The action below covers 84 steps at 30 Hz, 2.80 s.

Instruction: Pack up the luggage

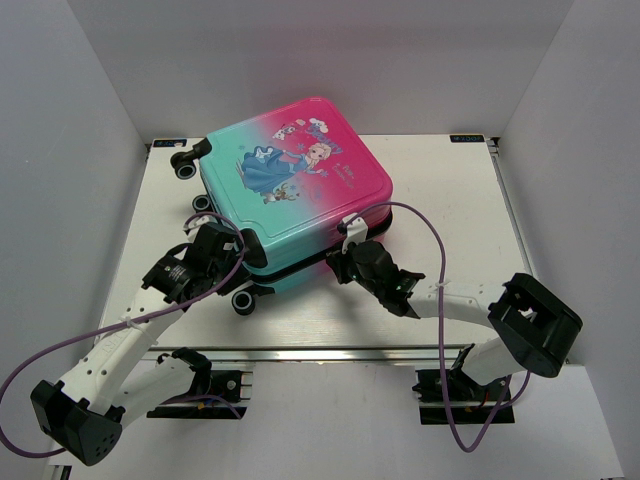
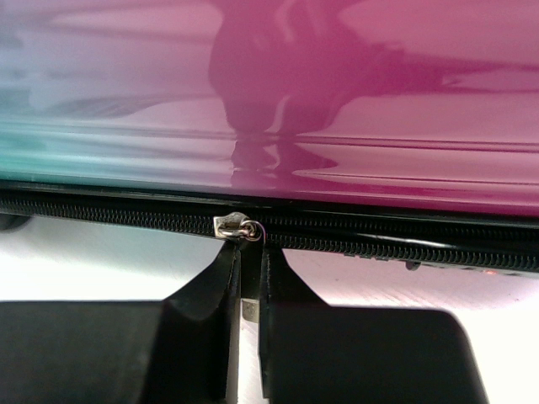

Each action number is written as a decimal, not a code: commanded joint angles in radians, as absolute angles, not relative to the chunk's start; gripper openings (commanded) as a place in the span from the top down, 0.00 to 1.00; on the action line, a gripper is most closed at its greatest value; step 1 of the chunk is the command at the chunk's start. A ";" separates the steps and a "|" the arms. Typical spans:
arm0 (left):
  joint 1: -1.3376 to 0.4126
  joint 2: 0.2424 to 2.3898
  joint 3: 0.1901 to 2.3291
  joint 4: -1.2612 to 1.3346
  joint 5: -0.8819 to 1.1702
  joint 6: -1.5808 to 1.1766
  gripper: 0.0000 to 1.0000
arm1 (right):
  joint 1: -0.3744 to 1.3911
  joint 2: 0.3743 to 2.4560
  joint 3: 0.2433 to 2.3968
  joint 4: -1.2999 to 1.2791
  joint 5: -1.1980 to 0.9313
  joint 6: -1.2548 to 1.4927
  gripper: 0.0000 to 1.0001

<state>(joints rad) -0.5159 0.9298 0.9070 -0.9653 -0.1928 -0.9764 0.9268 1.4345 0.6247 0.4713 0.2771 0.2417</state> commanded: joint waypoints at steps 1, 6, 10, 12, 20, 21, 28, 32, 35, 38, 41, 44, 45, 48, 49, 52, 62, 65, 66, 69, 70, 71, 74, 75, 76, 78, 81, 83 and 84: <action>-0.497 0.923 0.900 -0.902 -0.297 -0.979 1.00 | 0.920 1.456 0.686 0.531 0.402 0.301 1.00; -0.488 0.960 0.902 -0.934 -0.366 -1.043 1.00 | 0.913 1.439 0.672 0.485 0.535 0.353 1.00; -0.488 0.991 0.908 -0.963 -0.413 -1.089 1.00 | 0.870 1.427 0.675 0.359 0.704 0.429 1.00; -0.488 0.999 0.908 -0.956 -0.419 -1.092 1.00 | 0.830 1.422 0.680 0.302 0.735 0.454 1.00; -0.460 1.064 0.943 -0.933 -0.459 -1.082 1.00 | 0.623 1.459 0.729 0.259 0.652 0.410 1.00; -0.460 1.072 0.948 -0.928 -0.457 -1.078 1.00 | 0.614 1.463 0.748 0.261 0.655 0.397 1.00; -0.440 1.146 0.980 -0.864 -0.434 -1.037 1.00 | 0.485 1.534 0.804 0.377 0.528 0.211 1.00; -0.422 1.167 1.003 -0.838 -0.423 -1.025 1.00 | 0.423 1.577 0.830 0.477 0.408 0.129 1.00; -0.413 1.177 1.009 -0.813 -0.416 -1.014 1.00 | 0.376 1.594 0.822 0.590 0.283 0.072 1.00; -0.413 1.203 1.017 -0.796 -0.405 -1.008 1.00 | 0.327 1.632 0.822 0.675 0.139 0.016 1.00; -0.393 1.229 1.031 -0.805 -0.399 -1.006 1.00 | 0.321 1.641 0.819 0.701 -0.030 -0.057 1.00; -0.367 1.270 1.089 -0.841 -0.394 -1.025 0.67 | 0.327 1.620 0.802 0.703 -0.123 -0.052 1.00; -0.358 1.275 1.098 -0.833 -0.394 -1.025 0.43 | 0.327 1.611 0.795 0.701 -0.145 -0.049 1.00; -0.313 1.308 1.155 -0.818 -0.413 -1.012 0.09 | 0.334 1.589 0.775 0.695 -0.138 -0.058 1.00; -0.298 1.325 1.172 -0.818 -0.438 -1.006 0.09 | 0.331 1.582 0.772 0.692 -0.134 -0.061 1.00; -0.235 1.416 1.253 -0.815 -0.495 -0.999 0.15 | 0.334 1.568 0.767 0.680 -0.112 -0.061 1.00; -0.055 1.643 1.445 -0.733 -0.592 -0.983 0.60 | 0.333 1.566 0.784 0.650 0.072 -0.020 1.00; -0.026 1.693 1.473 -0.641 -0.557 -0.951 0.61 | 0.334 1.591 0.810 0.652 0.100 -0.009 1.00; -0.026 1.704 1.486 -0.590 -0.533 -0.937 0.61 | 0.333 1.609 0.819 0.647 0.104 -0.009 1.00; -0.017 1.767 1.517 -0.500 -0.459 -0.895 0.61 | 0.330 1.632 0.847 0.640 0.114 0.020 1.00; -0.017 1.802 1.543 -0.477 -0.440 -0.884 0.62 | 0.333 1.635 0.851 0.649 0.115 0.012 1.00; -0.017 1.819 1.554 -0.477 -0.425 -0.876 0.62 | 0.333 1.638 0.851 0.649 0.114 0.011 1.00; -0.017 1.868 1.582 -0.434 -0.359 -0.856 0.62 | 0.330 1.646 0.862 0.650 0.121 0.005 1.00; -0.017 1.876 1.583 -0.401 -0.341 -0.848 0.61 | 0.333 1.647 0.868 0.646 0.123 0.005 1.00; -0.017 1.885 1.585 -0.385 -0.321 -0.848 0.61 | 0.331 1.649 0.868 0.647 0.130 0.005 1.00; -0.017 1.917 1.612 -0.359 -0.311 -0.848 0.61 | 0.331 1.654 0.870 0.644 0.138 0.005 1.00; -0.017 1.997 1.716 -0.353 -0.284 -0.850 0.61 | 0.322 1.670 0.882 0.631 0.204 0.005 1.00; -0.017 2.048 1.819 -0.360 -0.246 -0.854 0.61 | 0.310 1.706 0.916 0.609 0.254 0.005 1.00; -0.017 2.096 1.854 -0.364 -0.232 -0.854 0.61 | 0.292 1.721 0.936 0.597 0.264 0.014 1.00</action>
